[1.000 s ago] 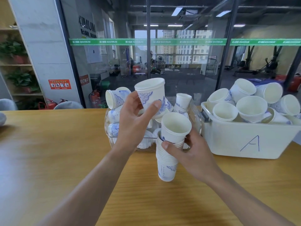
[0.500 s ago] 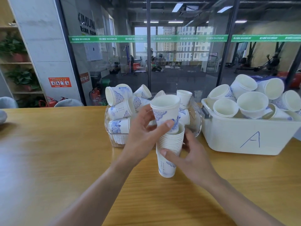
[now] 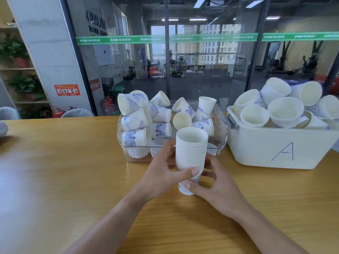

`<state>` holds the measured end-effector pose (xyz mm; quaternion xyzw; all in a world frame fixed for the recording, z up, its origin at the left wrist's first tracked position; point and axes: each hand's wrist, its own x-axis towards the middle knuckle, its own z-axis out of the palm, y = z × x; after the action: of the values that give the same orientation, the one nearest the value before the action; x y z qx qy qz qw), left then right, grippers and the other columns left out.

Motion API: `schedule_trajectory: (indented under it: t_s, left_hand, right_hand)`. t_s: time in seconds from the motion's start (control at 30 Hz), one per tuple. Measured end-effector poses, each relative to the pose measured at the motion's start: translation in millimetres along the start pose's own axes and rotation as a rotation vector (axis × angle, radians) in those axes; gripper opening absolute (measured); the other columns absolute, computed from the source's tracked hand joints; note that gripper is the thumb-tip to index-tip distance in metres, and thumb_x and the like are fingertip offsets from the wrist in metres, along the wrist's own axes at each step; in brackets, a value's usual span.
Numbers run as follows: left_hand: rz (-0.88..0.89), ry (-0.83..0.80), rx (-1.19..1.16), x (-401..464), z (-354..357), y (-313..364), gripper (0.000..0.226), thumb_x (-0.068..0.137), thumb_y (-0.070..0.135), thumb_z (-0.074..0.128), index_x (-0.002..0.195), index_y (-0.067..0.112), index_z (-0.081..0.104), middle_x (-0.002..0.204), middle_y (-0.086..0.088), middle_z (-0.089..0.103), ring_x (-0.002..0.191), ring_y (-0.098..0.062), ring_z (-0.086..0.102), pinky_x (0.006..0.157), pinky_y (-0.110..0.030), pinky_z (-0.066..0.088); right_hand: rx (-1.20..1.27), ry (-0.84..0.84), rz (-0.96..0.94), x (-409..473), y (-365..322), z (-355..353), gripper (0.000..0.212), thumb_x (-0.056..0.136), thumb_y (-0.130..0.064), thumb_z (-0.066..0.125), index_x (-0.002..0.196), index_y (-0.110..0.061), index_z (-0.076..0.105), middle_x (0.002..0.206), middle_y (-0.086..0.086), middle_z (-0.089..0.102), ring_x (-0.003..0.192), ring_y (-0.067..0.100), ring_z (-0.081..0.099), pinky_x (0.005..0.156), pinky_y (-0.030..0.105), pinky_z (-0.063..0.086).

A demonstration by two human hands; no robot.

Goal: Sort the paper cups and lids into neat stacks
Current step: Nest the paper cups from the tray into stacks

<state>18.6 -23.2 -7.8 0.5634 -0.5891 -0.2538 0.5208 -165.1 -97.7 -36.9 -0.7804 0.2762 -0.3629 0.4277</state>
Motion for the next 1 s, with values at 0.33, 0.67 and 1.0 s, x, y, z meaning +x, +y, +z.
schedule_trajectory:
  t_s: [0.33,0.67,1.0]
  left_hand:
    - [-0.006,0.022,-0.055,-0.5,-5.0,-2.9,0.062,0.081,0.059,0.071,0.133,0.028,0.061,0.128,0.01,0.072,0.123,-0.008,0.065,0.103,-0.038,0.054]
    - [0.04,0.136,-0.185,2.3,-7.3,6.1,0.044,0.108,0.043,0.039,0.123,0.018,0.072,0.118,0.001,0.076,0.116,-0.016,0.069,0.097,-0.041,0.058]
    - [0.122,0.265,0.34,67.3,-31.0,2.8,0.026,0.095,0.025,0.074,0.119,0.029,0.067,0.111,0.019,0.07,0.103,0.001,0.064,0.085,-0.018,0.053]
  right_hand:
    - [0.009,0.106,-0.022,2.3,3.7,-2.6,0.053,0.074,-0.027,0.069,0.124,-0.04,0.059,0.116,-0.023,0.069,0.116,0.004,0.064,0.098,0.026,0.052]
    - [0.045,0.195,-0.023,6.8,7.7,-4.7,0.045,0.088,0.01,0.066,0.114,-0.027,0.068,0.108,-0.013,0.073,0.109,0.009,0.067,0.093,0.024,0.054]
    - [-0.188,0.293,-0.13,73.0,-33.8,-41.6,0.034,0.098,-0.012,0.067,0.129,-0.024,0.063,0.125,-0.013,0.065,0.113,-0.001,0.061,0.092,0.005,0.044]
